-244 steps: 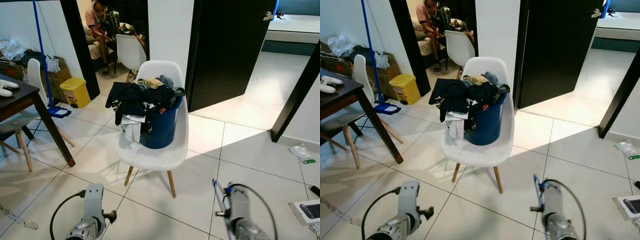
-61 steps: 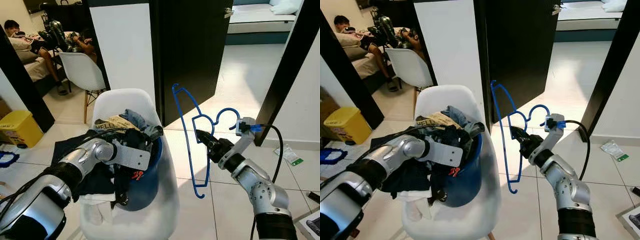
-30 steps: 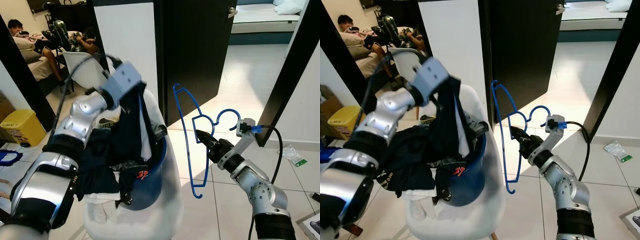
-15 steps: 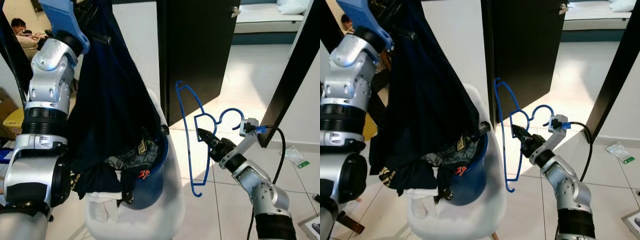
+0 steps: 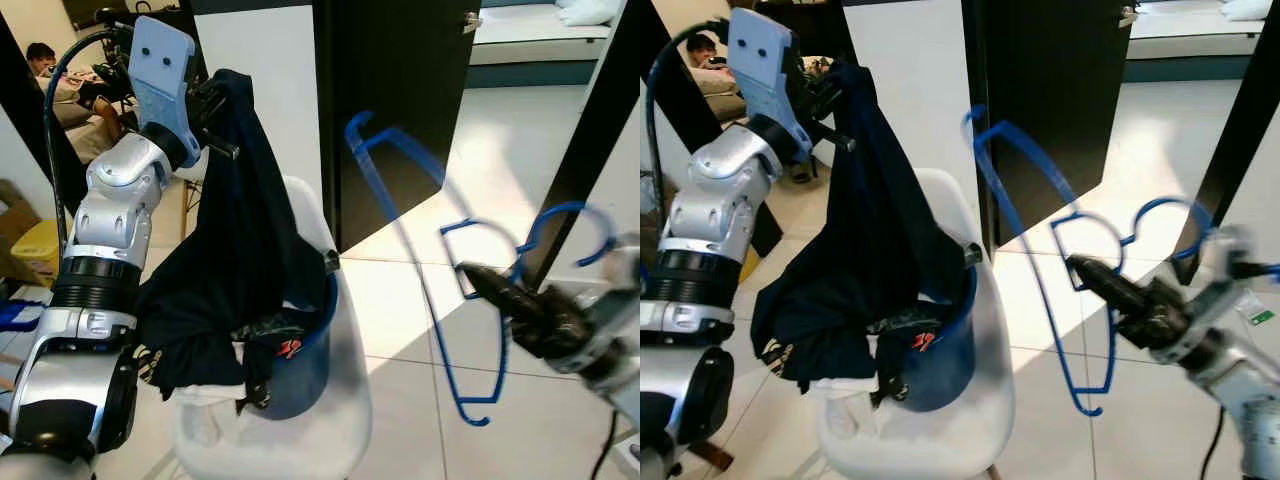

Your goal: Hang hanger

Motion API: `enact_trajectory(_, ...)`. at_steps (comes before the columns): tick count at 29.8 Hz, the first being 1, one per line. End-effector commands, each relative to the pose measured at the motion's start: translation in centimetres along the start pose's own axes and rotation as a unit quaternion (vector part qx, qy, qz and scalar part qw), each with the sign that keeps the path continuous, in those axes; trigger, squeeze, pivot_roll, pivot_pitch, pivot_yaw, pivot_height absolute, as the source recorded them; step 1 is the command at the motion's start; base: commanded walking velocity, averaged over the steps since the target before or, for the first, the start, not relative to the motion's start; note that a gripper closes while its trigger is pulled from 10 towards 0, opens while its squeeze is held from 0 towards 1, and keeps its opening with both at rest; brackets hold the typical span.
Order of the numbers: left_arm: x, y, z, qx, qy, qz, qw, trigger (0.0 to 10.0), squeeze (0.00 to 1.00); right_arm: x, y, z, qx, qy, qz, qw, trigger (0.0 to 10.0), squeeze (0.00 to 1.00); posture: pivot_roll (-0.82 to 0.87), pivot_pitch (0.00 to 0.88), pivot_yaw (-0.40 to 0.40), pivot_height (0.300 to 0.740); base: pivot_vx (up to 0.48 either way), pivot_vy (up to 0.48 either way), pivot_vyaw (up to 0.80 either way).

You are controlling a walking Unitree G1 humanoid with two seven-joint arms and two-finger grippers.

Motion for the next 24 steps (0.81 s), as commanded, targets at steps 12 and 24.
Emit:
enact_trajectory(12,-7.3,7.3,2.4,-0.135,-0.103,-0.117,0.978,10.0,0.00,-5.8,-2.0,3.8,-0.038,-0.166,-0.028,0.985,10.0,0.00,-0.04,0.000,0.097,0.740,0.000,0.000,0.00)
enact_trajectory(24,-20.1,6.6,-1.6,-0.127,-0.288,-0.151,0.937,10.0,0.00,-11.0,-1.5,0.6,-0.043,-0.360,-0.036,0.931,10.0,0.00,-0.05,0.000,0.092,0.740,0.000,0.000,0.00)
Point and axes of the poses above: a point about 5 cm out from each wrist's last joint towards the gripper, its own z axis pointing out of the wrist towards the gripper, its own y axis along the axis of the wrist's last joint, x = y × z, the point moved 4 cm from there along z, pointing out of the wrist towards the gripper, and after that the axes turned 9 degrees about z, right-handed, at the moved point
